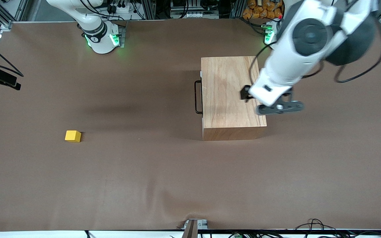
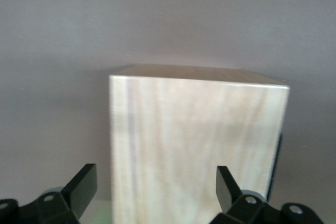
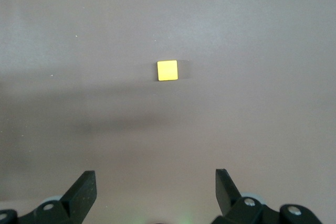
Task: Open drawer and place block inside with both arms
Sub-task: 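Move the left gripper to the black drawer handle and lower around it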
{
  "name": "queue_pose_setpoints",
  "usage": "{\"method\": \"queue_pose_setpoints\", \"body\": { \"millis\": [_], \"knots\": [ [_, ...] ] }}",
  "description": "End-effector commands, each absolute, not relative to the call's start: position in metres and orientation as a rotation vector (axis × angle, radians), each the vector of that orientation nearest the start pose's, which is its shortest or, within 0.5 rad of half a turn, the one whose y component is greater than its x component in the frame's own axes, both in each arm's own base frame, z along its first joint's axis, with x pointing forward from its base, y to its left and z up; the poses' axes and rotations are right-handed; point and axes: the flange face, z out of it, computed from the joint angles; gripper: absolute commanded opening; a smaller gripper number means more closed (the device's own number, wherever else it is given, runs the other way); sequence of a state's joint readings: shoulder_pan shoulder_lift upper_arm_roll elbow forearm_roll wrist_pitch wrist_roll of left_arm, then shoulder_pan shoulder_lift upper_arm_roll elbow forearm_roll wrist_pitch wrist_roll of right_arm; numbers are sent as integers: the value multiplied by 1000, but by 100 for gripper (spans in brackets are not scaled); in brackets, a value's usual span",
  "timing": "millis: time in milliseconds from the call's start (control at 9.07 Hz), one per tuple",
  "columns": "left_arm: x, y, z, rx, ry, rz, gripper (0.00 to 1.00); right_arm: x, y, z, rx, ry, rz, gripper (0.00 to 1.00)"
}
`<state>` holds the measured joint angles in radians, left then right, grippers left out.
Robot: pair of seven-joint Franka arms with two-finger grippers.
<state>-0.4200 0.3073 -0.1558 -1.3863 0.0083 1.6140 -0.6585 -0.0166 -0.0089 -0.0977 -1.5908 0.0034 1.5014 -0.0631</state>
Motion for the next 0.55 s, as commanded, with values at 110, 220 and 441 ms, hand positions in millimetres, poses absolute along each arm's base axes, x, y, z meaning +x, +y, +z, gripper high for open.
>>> {"method": "queue_pose_setpoints", "body": {
  "millis": [110, 220, 441],
  "knots": [
    [513, -439, 512, -3123, -246, 103, 100, 522, -39, 622, -3119, 52, 174, 100],
    [507, -459, 504, -3134, -259, 90, 100, 519, -45, 620, -3114, 68, 214, 100],
    [489, -503, 475, -3156, -267, 63, 100, 511, -60, 620, -3101, 115, 282, 100]
  ]
}}
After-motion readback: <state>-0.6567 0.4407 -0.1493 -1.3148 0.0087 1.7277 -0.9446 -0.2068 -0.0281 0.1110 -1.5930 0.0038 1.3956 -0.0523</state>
